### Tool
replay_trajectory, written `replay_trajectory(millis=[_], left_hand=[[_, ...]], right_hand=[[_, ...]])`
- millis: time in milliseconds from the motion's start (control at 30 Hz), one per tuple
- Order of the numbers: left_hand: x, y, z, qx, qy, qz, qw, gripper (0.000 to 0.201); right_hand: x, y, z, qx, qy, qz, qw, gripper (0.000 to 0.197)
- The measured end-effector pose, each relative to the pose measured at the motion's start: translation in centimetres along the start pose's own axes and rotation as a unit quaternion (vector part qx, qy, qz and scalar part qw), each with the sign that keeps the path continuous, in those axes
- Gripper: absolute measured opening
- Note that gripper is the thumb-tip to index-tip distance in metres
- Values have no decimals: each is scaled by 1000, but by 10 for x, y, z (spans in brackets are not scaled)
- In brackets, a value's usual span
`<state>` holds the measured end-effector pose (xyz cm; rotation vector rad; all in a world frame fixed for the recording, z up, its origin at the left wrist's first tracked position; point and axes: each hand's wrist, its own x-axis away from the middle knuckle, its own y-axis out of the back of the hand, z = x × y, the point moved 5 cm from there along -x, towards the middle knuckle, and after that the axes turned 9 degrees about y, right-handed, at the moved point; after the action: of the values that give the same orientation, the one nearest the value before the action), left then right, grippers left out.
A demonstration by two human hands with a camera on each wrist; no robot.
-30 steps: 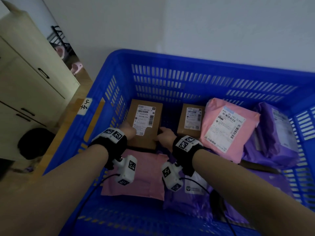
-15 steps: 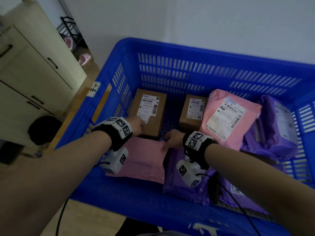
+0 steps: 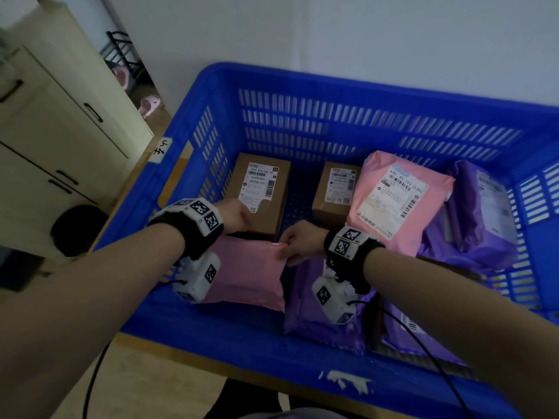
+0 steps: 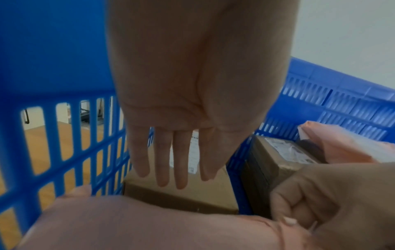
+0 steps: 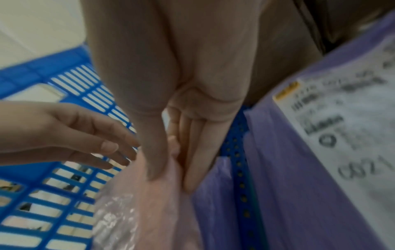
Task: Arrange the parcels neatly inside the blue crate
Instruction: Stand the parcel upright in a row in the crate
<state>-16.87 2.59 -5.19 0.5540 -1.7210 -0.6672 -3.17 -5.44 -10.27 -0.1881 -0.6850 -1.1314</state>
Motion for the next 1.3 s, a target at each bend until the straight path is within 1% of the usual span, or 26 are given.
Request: replay_trajectory(millis=[67,200,333,433,500,600,667,700,733,767,833,900,933,1000,1033,1067,1133,1167,1233,1267,1300], left_hand=[[7,8,-3,-7,-8,-10,1000,29],[21,32,-11,-13,-26,-6,1000,32],[29,61,-17,15,-46,-55,997,28],[38,78,-27,52,-100,-128,985,28],[43,86,-34,104,-121,-142,977,38],[52,96,-39,207,-111,-121,965,64],[55,103,-40,283,-120,-107,945,75],[57,106,-40,313,-135,-108,934,77],[58,108,-40,327,-155,-116,925,76],[61,109,-40,328,-176,-128,919,69],[61,109,-42,272,-207,-167,925,46],[63,107,-48,210,-222,-226,925,35],[64,107,-49,200,-223,-248,921,30],[63,107,-51,220,-224,-259,913,17],[60,107,-50,235,-226,-258,909,14],[56,107,-49,252,-223,-257,906,14],[50,108,-45,286,-208,-253,901,17],[49,110,-43,302,-195,-246,900,26],[45,112,-36,318,-172,-231,903,42],[43,112,-33,330,-159,-222,904,47],[42,112,-29,359,-147,-215,896,53]], right_hand=[[9,6,10,-1,19,-3,1000,16],[35,26,37,-25,55,-41,997,17],[61,45,66,-73,93,-67,991,17],[75,60,89,-125,112,-78,983,17],[83,72,104,-144,129,-93,977,18],[90,89,121,-160,139,-131,969,12],[92,99,126,-180,129,-161,962,11],[93,103,128,-192,121,-174,958,13],[95,106,130,-205,115,-182,955,14],[95,107,132,-219,110,-185,952,14],[97,109,135,-244,98,-184,947,14],[96,108,138,-253,94,-182,945,13],[95,107,139,-252,94,-183,946,13],[95,106,140,-250,103,-187,944,13],[95,106,140,-253,115,-191,942,15],[95,108,140,-258,132,-200,936,18],[95,114,140,-269,171,-240,917,27],[94,118,138,-263,189,-272,906,29],[94,128,132,-190,200,-353,894,22],[93,132,127,-140,195,-386,891,23],[91,135,121,-103,183,-405,890,33]])
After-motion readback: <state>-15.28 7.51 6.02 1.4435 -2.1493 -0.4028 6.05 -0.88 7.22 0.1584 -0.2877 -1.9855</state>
